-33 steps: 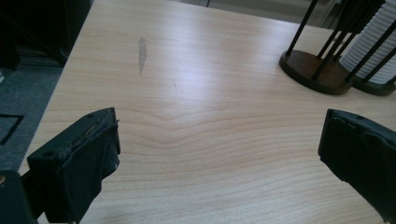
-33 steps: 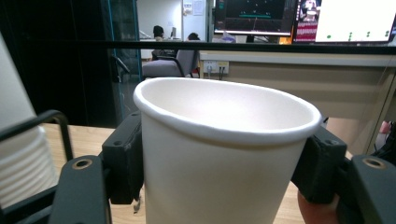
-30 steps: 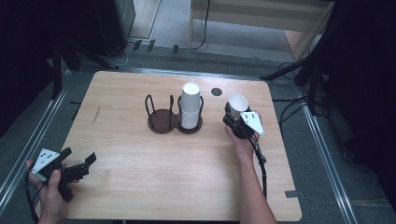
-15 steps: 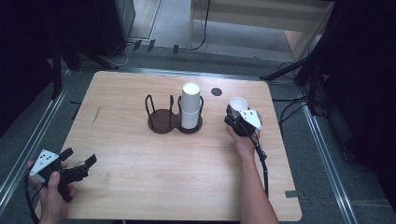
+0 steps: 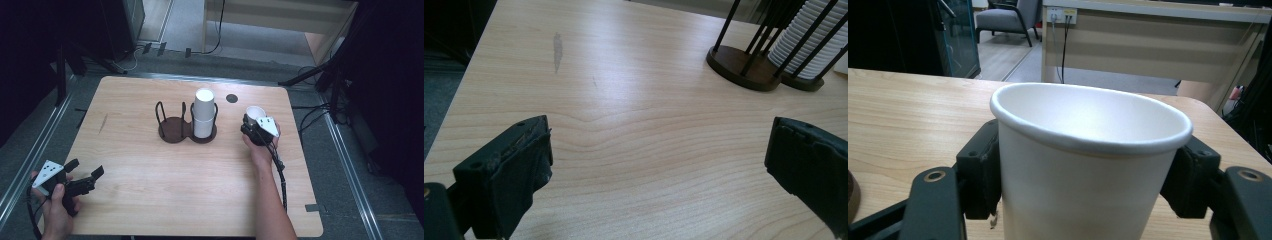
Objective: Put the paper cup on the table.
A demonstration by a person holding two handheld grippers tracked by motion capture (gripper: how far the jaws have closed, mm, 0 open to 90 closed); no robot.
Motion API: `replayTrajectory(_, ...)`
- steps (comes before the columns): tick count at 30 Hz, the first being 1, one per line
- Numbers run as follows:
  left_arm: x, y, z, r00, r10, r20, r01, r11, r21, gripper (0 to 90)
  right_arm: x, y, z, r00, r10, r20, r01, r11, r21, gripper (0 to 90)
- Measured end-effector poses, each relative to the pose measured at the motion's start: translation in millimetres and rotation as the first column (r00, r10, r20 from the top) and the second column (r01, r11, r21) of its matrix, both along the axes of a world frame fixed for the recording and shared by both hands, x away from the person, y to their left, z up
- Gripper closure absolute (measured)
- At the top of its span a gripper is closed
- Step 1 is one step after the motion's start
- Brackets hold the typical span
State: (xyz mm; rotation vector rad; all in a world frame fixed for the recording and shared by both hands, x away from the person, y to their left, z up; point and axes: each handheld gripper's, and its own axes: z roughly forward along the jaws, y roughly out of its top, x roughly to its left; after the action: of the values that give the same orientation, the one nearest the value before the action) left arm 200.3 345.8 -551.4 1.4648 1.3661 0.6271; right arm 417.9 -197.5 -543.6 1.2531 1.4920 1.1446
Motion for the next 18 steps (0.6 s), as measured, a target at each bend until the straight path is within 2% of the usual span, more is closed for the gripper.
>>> replayTrajectory(18,0.4,0.2,-0.3,1.0000,-0.004,-0.005,0.004,1.0000,-0.002,0.0,-1.1,-3.1,3.5,0.9987,-0.016,-0.048,0.017,0.9996,0.020,26.2)
